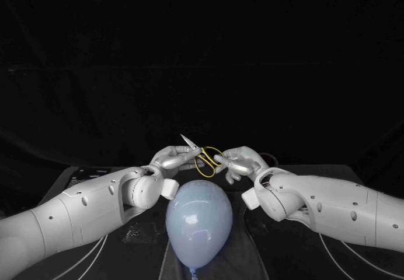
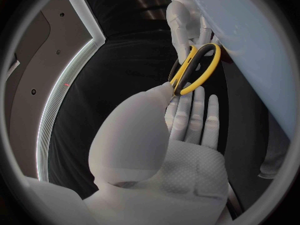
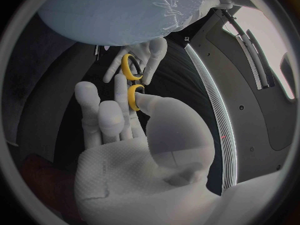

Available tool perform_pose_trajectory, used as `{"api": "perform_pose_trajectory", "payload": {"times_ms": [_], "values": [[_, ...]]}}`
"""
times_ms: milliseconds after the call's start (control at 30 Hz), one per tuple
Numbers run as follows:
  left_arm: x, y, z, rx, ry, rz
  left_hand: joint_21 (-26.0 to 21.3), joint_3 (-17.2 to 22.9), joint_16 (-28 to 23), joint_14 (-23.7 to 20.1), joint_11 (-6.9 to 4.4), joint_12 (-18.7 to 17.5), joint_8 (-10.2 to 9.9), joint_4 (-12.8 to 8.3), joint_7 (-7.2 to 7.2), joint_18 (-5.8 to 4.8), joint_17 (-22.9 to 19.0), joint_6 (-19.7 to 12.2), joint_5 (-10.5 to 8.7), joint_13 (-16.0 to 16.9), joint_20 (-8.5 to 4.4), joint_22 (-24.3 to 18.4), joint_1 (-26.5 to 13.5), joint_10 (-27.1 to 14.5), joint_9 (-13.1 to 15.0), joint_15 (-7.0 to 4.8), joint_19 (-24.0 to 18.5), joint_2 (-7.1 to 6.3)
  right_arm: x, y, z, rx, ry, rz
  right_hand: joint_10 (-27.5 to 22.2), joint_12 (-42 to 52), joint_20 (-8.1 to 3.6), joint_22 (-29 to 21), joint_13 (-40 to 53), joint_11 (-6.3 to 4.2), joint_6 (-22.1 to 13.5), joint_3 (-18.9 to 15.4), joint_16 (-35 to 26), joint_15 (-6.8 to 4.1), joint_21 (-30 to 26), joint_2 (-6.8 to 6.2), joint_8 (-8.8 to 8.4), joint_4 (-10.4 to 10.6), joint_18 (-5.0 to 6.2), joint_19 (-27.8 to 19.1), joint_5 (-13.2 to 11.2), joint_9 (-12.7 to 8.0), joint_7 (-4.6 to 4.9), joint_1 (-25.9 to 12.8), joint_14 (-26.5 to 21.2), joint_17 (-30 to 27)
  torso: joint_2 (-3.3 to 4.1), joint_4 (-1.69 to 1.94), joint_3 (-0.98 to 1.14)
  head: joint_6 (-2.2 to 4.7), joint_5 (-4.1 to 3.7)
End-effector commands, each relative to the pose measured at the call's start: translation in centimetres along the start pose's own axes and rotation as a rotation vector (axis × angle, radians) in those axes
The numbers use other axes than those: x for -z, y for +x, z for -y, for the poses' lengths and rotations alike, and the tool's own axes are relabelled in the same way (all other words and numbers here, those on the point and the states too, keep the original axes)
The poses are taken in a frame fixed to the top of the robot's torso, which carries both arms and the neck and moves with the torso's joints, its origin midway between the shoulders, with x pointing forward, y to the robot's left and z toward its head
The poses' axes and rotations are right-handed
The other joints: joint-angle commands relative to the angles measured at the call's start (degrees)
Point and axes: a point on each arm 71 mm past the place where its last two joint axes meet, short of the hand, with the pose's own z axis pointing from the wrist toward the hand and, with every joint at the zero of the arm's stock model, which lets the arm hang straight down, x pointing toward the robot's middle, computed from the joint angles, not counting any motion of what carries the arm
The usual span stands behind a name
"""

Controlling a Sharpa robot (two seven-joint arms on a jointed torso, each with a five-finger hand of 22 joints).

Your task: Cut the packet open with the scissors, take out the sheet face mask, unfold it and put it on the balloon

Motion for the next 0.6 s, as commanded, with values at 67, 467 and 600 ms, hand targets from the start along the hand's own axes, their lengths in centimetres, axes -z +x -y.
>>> {"api": "perform_pose_trajectory", "payload": {"times_ms": [67,467,600], "values": [[-0.09,0.24,0.18,-0.019,0.013,-0.009,0.1,1.1,-0.5,0.6,-0.37,-0.2,1.0,0.0,-0.84,1.11,0.3,1.3,-0.05,0.1,-0.14,0.1,-0.5,1.4,0.6,-0.21,0.7,1.66,0.01,0.13,-0.13,0.003,-0.008,-0.018,0.5,-0.3,-0.15,0.0,0.0,-0.06,0.4,0.7,0.4,-0.39,0.1,0.33,0.36,-0.8,0.67,0.2,0.3,0.1,-0.13,0.2,0.2,0.0,-0.03,0.00,-0.01,0.00,-0.02],[-0.05,-0.14,0.29,-0.025,0.027,0.024,0.3,2.0,-0.4,2.6,-1.91,0.3,3.1,0.9,-1.68,1.13,1.1,2.4,-0.04,0.3,-0.56,0.0,-3.7,4.7,2.4,-1.20,1.4,4.68,-0.03,-0.13,0.13,0.019,0.012,-0.016,0.2,-0.6,-0.16,-0.4,0.1,0.04,0.1,0.8,0.0,-0.34,-0.4,0.21,0.32,-1.0,0.76,-0.2,0.3,0.3,-0.01,0.0,-0.2,-0.9,-0.01,0.03,-0.08,-0.09,-0.09],[-0.02,-0.17,0.30,-0.025,0.027,0.027,0.3,2.4,-0.5,2.8,-2.27,0.5,3.7,0.3,-1.89,1.14,1.3,2.6,-0.02,0.3,-0.70,0.0,-3.6,5.4,2.9,-1.36,1.5,4.59,-0.05,-0.30,0.20,0.011,0.020,0.004,-2.2,-2.7,0.16,-2.1,-0.2,0.95,-2.5,0.7,-1.0,0.32,-2.2,-2.23,-0.74,-2.2,1.04,-1.8,0.1,0.6,0.96,-0.6,-1.2,-2.9,0.00,0.09,-0.09,-0.18,-0.06]]}}
